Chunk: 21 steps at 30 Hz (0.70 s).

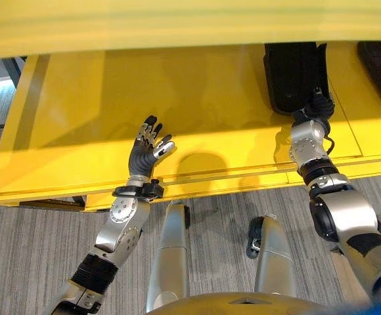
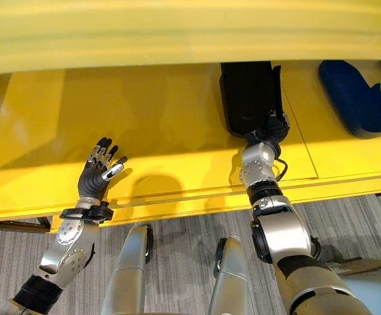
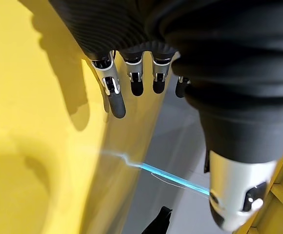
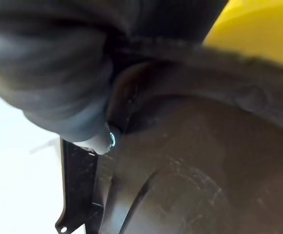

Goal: Move parts from the plastic box to the shelf.

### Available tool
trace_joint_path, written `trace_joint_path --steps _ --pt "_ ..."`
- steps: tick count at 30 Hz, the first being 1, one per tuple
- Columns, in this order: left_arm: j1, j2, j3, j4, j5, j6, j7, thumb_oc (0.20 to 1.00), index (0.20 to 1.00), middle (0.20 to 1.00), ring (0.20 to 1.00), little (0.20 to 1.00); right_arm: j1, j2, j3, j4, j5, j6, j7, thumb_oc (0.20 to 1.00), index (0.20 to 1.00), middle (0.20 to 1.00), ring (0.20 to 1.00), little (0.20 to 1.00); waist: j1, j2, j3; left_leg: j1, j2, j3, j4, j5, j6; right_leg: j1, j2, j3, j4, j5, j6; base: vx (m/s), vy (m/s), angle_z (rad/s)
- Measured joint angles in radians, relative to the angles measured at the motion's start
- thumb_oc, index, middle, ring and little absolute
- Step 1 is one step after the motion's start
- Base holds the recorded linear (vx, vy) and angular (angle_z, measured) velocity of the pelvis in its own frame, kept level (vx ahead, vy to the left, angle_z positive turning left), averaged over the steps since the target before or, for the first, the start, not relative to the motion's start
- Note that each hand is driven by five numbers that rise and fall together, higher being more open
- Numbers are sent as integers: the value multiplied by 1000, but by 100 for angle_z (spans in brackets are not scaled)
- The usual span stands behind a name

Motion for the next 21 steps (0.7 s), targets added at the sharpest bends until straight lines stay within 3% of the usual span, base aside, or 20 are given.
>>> trace_joint_path --steps 11,21 --pt "12 -5 56 -2 4 -10 7 1000 1000 1000 1000 1000 170 7 -9 -223 -109 -5 -17 200 200 200 200 200 -22 -11 0 -16 4 -1 1 0 0 -11 3 -1 2 1 -1 0 0 0" --pt "8 -5 82 -7 6 -11 10 1000 1000 1000 1000 1000 195 5 -14 -252 -150 -6 -36 200 200 200 200 200 -31 -19 2 -25 8 -3 1 0 0 -24 10 1 1 2 -1 0 0 0"
